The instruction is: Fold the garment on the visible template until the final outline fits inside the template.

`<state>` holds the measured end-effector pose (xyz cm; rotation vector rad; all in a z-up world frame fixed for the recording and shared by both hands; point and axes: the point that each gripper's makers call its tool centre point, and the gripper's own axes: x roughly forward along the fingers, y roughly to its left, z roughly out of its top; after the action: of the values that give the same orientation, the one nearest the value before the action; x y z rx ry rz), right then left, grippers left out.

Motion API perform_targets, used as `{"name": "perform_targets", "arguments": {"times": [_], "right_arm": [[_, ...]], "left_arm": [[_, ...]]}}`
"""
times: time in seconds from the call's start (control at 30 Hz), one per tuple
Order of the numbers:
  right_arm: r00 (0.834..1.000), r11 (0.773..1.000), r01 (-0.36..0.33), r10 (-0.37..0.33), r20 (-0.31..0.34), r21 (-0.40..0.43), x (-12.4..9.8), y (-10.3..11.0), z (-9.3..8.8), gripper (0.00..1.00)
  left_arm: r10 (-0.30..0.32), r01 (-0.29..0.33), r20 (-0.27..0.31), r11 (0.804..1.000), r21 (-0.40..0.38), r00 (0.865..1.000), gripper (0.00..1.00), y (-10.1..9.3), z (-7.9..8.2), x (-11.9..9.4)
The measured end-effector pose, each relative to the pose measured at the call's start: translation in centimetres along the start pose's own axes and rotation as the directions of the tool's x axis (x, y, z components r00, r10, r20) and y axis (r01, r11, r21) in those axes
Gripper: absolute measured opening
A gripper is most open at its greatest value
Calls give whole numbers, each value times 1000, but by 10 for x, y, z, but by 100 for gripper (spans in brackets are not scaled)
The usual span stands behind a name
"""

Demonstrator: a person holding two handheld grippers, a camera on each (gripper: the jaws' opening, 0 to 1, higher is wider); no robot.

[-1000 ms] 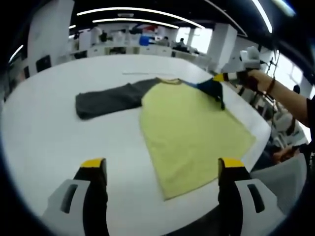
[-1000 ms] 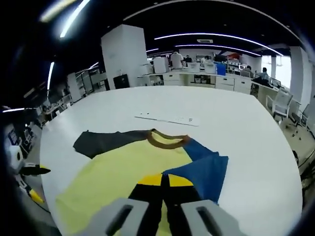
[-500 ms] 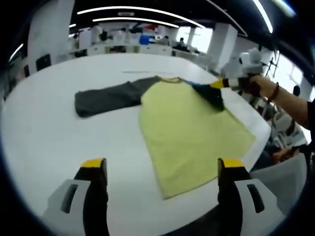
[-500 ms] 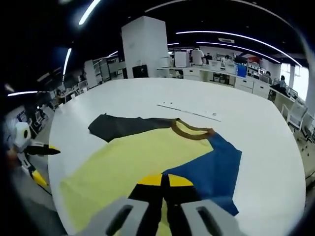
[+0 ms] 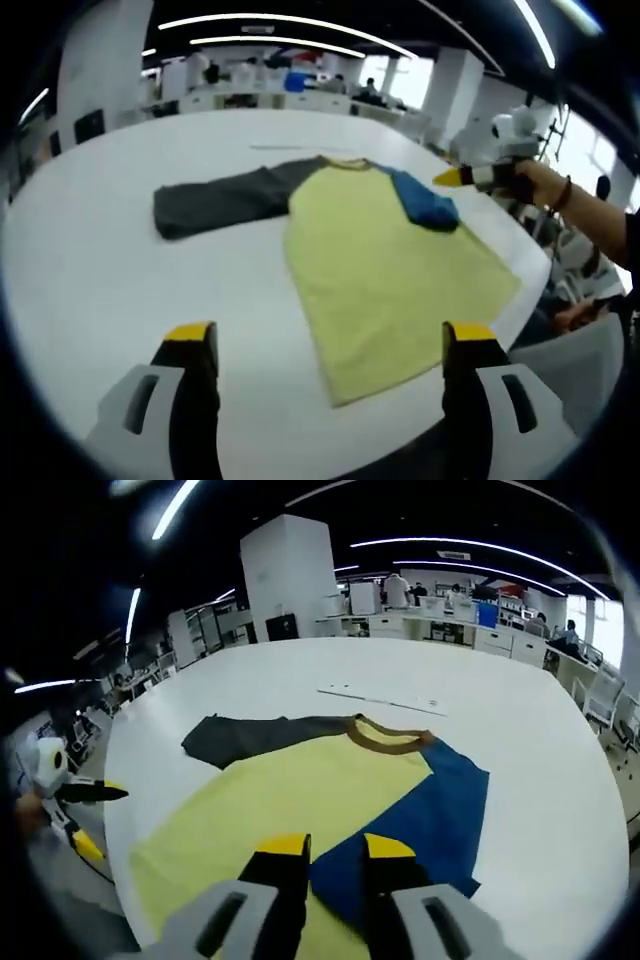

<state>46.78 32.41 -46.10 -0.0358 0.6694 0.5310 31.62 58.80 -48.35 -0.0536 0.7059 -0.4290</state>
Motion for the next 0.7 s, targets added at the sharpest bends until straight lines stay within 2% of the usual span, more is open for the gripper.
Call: {"name": "perform_targets", "arguments": {"times": [0.1, 0.37, 0.53, 0.7], "right_arm": [[995, 995, 94, -95, -28, -21, -9, -26, -7, 18], [987, 988, 153, -152, -57, 28, -20, -55, -23, 25], [983, 983, 176, -172, -68, 50, -21, -65, -31, 26], [978, 973, 199, -190, -80, 118, -17, -77, -40, 26]], "left_arm": [[2, -2, -4, 1000, 5, 1000, 89, 1, -1, 0], [2, -2, 2, 1000, 5, 1000, 89, 2, 0, 1], [4, -4, 2, 1000, 4, 1000, 89, 2, 0, 1], [10, -10, 3, 1000, 4, 1000, 89, 4, 0, 0]]}}
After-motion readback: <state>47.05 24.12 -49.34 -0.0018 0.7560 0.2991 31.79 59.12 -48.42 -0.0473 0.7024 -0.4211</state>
